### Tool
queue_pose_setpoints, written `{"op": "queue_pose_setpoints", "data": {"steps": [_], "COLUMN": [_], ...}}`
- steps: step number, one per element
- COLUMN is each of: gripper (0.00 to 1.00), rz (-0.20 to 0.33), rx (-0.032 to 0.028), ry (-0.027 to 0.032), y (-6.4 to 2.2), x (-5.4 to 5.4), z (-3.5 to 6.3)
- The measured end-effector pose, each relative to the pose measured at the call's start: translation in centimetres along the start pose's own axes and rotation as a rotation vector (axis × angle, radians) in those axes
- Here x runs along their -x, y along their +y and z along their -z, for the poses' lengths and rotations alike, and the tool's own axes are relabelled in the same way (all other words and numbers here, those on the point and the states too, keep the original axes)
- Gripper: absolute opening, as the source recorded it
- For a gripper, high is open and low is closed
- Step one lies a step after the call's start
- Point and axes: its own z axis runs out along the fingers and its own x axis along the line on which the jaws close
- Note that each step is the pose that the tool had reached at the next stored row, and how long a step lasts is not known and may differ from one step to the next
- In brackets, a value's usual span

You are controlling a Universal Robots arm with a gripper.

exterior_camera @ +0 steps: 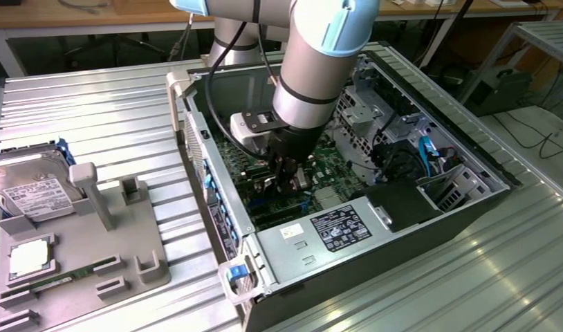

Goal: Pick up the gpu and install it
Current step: 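Insert the gpu into the slot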

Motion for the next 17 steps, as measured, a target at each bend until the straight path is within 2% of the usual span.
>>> {"op": "queue_pose_setpoints", "data": {"steps": [4,7,17], "gripper": [0.28,0.28,0.29], "rz": [0.000,0.000,0.000], "rx": [0.0004,0.0000,0.0000], "ry": [0.0009,-0.0006,-0.0001], "y": [-0.02,-0.01,0.00], "x": [-0.01,0.00,0.00], "z": [-0.30,-0.37,-0.30]}}
